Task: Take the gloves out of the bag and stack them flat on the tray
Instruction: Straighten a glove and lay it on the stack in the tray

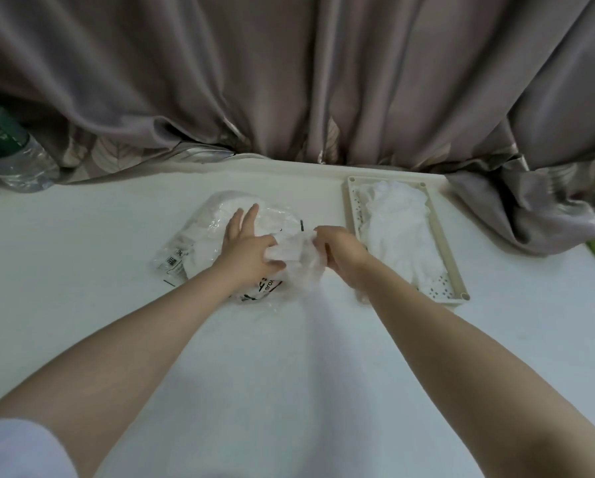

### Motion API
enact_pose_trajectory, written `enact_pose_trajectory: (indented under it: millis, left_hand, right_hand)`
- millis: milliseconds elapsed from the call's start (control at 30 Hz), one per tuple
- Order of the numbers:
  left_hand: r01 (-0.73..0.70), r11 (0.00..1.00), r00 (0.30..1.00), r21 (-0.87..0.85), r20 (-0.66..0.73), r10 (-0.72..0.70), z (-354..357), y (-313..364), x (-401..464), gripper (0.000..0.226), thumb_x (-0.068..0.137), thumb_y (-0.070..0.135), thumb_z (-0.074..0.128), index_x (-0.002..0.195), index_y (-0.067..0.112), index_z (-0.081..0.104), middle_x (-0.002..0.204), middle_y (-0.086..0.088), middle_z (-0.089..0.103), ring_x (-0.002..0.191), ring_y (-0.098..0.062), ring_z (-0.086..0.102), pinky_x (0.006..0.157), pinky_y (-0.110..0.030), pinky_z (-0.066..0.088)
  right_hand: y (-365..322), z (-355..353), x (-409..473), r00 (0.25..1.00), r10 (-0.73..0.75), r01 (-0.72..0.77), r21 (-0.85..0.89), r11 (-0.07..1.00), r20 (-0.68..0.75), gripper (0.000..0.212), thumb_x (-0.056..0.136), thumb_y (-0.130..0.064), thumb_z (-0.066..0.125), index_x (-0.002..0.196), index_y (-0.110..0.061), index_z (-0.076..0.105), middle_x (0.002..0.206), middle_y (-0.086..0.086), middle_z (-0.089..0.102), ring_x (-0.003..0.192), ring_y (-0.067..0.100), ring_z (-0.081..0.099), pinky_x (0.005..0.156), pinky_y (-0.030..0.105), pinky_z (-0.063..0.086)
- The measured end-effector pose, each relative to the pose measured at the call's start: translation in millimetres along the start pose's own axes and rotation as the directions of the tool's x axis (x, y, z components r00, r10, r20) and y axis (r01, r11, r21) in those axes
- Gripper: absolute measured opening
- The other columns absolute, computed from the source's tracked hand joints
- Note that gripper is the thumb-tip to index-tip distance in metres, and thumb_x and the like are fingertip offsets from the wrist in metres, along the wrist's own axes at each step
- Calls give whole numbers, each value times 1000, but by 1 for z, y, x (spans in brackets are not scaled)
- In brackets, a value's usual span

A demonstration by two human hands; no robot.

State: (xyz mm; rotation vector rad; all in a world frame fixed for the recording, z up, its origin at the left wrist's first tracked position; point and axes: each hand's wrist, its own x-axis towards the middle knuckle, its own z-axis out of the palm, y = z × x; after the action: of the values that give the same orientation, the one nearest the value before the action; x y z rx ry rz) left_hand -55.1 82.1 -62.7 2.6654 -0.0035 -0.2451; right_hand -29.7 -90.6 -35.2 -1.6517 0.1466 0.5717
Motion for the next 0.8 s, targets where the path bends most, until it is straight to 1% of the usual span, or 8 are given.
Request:
enact_pose_trajectory:
  millis: [67,133,267,367,467,567,700,800]
  left_hand:
    - [-143,987,977,-75,-168,129,1,11,3,16,85,22,67,96,11,69,156,-8,15,145,-29,-3,112,-24,5]
    - [-202,935,959,-290,-254,129,-4,28,1,4,85,11,65,85,7,68,145,-5,37,142,-25,15,106,-19,13]
    - [2,552,999,-834,-16,-27,-20,72,-5,13,85,7,57,89,15,67,107,1,65,100,-13,59,85,-20,42]
    - [66,310,997,-949,73,13,-25,97,-8,19,86,0,50,75,11,59,82,-9,61,71,-17,56,65,-22,47]
    - [96,163,995,-982,96,-12,-23,127,-7,23,92,2,48,73,11,57,57,3,59,56,-9,57,51,-17,45]
    - [166,162,986,-973,160,-53,-20,152,-2,13,95,12,52,84,13,59,65,3,65,63,-10,63,52,-19,50]
    - [267,353,963,-896,239,-121,-12,182,6,11,93,21,57,86,13,61,77,-1,66,69,-14,63,59,-22,50]
    - [260,408,964,-875,263,-51,-6,204,7,13,92,23,58,88,12,63,79,-4,67,71,-16,64,63,-23,52]
  right_hand:
    - [-4,-16,-5,999,43,-47,217,975,24,26,84,-2,37,61,-13,41,60,1,40,56,15,37,54,25,29]
    - [-6,-33,-14,997,66,-76,319,945,41,25,82,1,30,64,-12,41,61,2,40,51,14,39,49,23,30]
    - [-5,-66,-32,994,110,-99,330,939,-15,24,79,-4,34,63,-13,49,61,2,49,49,16,45,49,24,32]
    - [0,-86,-40,993,116,-107,244,964,-25,11,70,-15,51,64,-18,59,67,1,54,58,17,49,57,27,34]
    - [5,-113,-51,993,119,-114,233,966,-9,8,78,-17,55,70,-16,58,65,0,49,54,16,48,53,25,37]
    - [6,-138,-60,992,49,-79,269,960,116,9,84,-20,56,88,-13,60,71,2,51,57,16,56,52,22,45]
    - [9,-170,-64,947,-126,102,95,990,294,51,78,-18,60,126,-32,51,107,-4,65,97,16,61,92,31,47]
    - [2,-179,-64,939,-137,117,81,990,315,50,81,-26,59,131,-27,49,123,4,61,114,22,58,104,36,40]
